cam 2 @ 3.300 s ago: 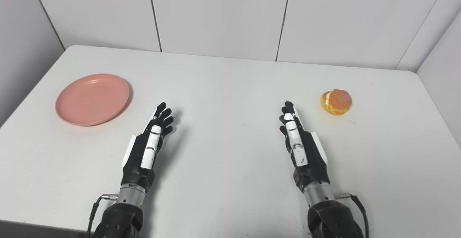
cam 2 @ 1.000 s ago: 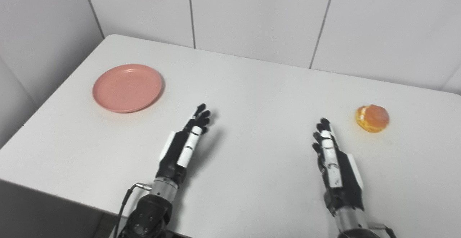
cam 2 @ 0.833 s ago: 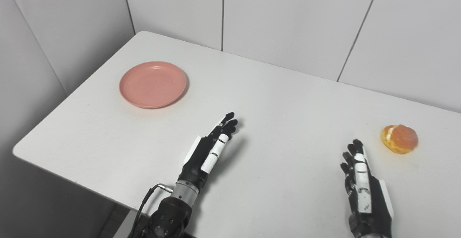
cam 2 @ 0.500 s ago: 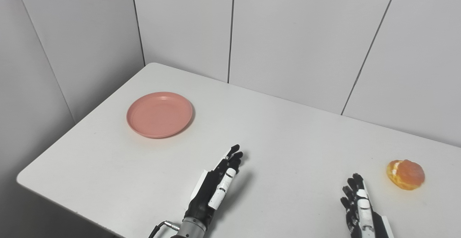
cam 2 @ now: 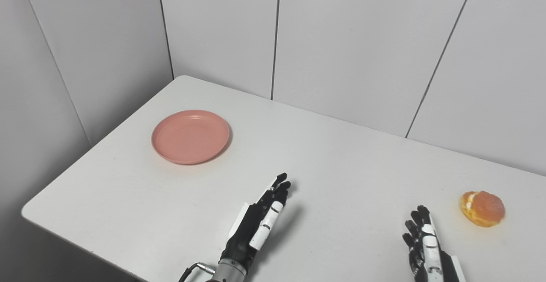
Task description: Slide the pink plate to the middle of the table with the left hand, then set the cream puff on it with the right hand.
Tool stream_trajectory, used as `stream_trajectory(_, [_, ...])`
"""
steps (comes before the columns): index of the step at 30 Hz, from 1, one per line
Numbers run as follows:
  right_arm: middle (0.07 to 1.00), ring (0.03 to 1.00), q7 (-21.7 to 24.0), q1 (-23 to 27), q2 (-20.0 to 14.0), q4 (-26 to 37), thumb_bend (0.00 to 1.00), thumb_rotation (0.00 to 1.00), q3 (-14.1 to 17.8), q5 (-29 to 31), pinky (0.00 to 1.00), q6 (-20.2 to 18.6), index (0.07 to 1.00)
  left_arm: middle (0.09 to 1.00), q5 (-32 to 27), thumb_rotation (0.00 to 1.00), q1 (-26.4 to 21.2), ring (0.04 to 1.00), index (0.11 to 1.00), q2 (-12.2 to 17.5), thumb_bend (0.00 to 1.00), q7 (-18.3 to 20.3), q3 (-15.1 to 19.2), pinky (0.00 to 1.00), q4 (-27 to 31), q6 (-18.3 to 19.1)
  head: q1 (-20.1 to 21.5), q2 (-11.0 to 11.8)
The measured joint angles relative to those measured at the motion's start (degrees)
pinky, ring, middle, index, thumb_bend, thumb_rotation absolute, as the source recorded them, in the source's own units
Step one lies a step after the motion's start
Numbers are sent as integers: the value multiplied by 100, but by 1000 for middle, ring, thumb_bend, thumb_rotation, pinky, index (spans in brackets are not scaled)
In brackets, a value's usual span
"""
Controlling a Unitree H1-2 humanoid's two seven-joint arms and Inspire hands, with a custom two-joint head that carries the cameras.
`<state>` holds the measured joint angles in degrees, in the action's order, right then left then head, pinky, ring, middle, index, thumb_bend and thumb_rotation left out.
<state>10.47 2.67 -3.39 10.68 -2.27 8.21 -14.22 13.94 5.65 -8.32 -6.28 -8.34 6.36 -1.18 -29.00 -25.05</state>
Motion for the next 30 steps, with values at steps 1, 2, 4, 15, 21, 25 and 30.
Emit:
stream_trajectory(1, [1000, 1000, -5, 0, 11, 1, 222, 1000, -9, -6, 1000, 2, 1000, 928, 0, 1000, 0, 929, 917, 0, 506, 0, 1, 896, 2, 1, 0, -9])
stream_trajectory(2, [1000, 1000, -9, 0, 19, 4, 219, 1000, -21, -17, 1000, 3, 1000, 928, -1, 1000, 0, 930, 916, 0, 498, 0, 4, 898, 7, 2, 9, -9])
stream_trajectory(4, [1000, 1000, -13, -2, 26, 40, 220, 1000, -39, -30, 1000, 2, 1000, 927, 1, 1000, 1, 929, 914, 0, 489, 0, 6, 895, 25, 20, 9, -18])
stream_trajectory(15, [1000, 1000, -108, -1, 75, 255, 180, 1000, -88, -34, 1000, -5, 1000, 938, 2, 1000, 4, 941, 921, 43, 448, 109, 67, 914, 524, 488, 9, -62])
stream_trajectory(21, [1000, 1000, -142, -2, 94, 397, 160, 1000, -137, -63, 1000, -28, 1000, 938, -57, 1000, -62, 932, 918, 160, 446, 304, 172, 906, 835, 699, 9, -97])
stream_trajectory(25, [1000, 1000, -150, -3, 98, 411, 150, 1000, -151, -64, 1000, -38, 1000, 929, -132, 1000, -178, 915, 909, 278, 445, 424, 309, 886, 1206, 769, 9, -97])
stream_trajectory(30, [1000, 1000, -206, -4, 111, 464, 139, 1000, -165, -79, 1000, -79, 1000, 931, -346, 1000, -331, 909, 911, 408, 453, 501, 437, 883, 1453, 955, 0, -132])
